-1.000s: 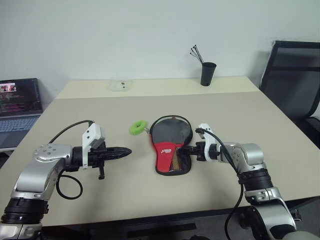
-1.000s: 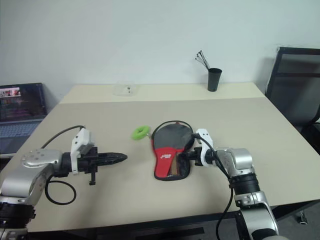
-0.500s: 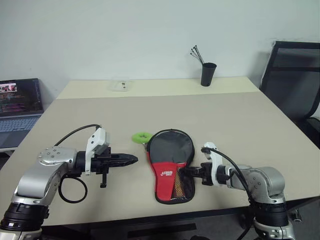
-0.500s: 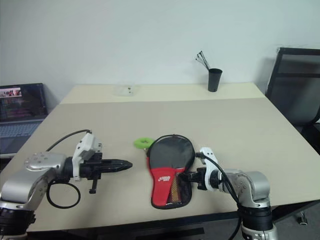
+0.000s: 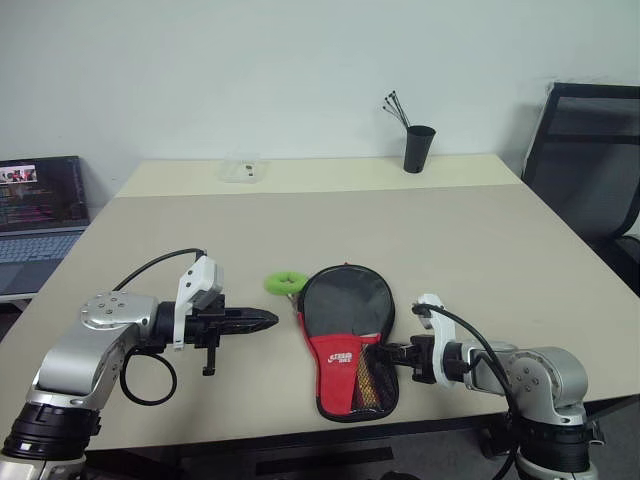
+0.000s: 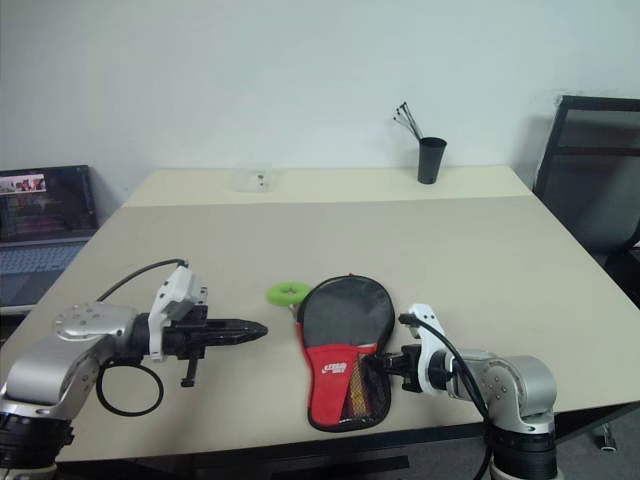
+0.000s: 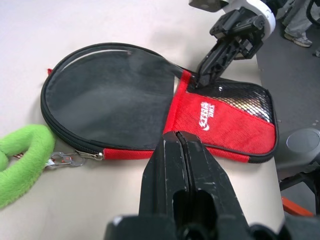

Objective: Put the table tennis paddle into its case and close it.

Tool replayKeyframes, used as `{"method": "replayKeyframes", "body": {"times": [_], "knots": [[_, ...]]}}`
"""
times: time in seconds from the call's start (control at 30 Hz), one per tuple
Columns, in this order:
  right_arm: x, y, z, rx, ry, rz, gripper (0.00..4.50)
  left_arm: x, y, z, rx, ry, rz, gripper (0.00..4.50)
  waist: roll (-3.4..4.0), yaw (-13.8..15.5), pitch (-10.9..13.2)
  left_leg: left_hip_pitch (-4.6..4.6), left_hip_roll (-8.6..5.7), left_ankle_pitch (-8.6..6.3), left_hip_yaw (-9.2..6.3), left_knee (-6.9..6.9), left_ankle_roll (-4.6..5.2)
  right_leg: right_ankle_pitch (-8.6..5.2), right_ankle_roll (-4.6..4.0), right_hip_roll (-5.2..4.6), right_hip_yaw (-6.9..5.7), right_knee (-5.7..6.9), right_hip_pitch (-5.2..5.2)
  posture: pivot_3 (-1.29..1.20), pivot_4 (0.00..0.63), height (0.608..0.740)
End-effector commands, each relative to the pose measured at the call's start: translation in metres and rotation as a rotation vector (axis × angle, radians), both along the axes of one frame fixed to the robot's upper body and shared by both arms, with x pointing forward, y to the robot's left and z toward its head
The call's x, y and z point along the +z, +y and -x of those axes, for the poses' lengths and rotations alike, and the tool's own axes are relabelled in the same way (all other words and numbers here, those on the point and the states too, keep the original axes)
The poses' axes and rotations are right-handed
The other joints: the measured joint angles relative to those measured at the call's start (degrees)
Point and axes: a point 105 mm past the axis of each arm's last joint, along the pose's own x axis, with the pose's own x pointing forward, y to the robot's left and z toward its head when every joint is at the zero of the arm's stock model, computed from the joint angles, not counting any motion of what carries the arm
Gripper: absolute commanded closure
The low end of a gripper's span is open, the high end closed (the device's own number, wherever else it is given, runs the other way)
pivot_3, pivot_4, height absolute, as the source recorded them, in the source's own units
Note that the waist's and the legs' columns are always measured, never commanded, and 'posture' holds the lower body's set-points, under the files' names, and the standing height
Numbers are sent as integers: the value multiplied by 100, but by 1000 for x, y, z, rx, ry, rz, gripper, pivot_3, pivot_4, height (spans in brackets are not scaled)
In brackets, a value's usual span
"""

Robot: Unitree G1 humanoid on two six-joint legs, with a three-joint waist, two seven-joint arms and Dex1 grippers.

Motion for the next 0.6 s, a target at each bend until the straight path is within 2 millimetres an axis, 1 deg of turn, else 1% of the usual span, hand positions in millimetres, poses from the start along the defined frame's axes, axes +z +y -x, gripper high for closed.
{"method": "replayKeyframes", "body": {"times": [0.03,0.1,0.23,0.3,0.33,0.37,0.47,0.6], "knots": [[5,8,6,35,-11,-23,4458,10,0,0,-3,-43,-11,4500,0,-1,0,0,0,0,-1,0,0,0,0,0,0,0,0,0,150,740],[4,7,6,33,-12,-17,4458,10,0,-1,0,-45,-10,4500,0,-2,0,0,0,0,-1,0,0,0,0,0,0,0,0,0,150,740],[-1,0,2,16,-20,29,4458,10,0,-2,9,-49,-8,4500,0,-1,0,0,0,0,-1,0,0,0,0,0,0,0,0,0,150,740],[-1,-10,-3,-26,-31,48,4458,10,2,-5,39,-49,-3,4500,0,0,0,0,-1,0,-1,0,0,0,0,0,-1,0,1,0,150,740],[0,-13,-4,-43,-36,56,3970,10,3,-7,52,-49,-3,4500,0,0,0,0,-1,0,-1,0,0,0,0,0,0,0,1,0,150,740],[3,-16,-7,-67,-45,53,3767,9,5,-11,87,-52,-1,4500,0,0,0,0,-2,0,-1,0,0,0,0,0,0,0,1,0,150,740],[17,-14,-4,-66,-82,34,2833,9,10,-20,168,-46,10,4500,-1,1,0,0,-2,0,-4,1,0,0,0,-1,-2,0,3,0,150,740],[27,-9,14,22,-150,62,1526,6,13,-22,203,-37,13,4500,0,1,0,0,-2,0,-6,0,0,0,0,-1,-3,1,2,0,150,740]]}}
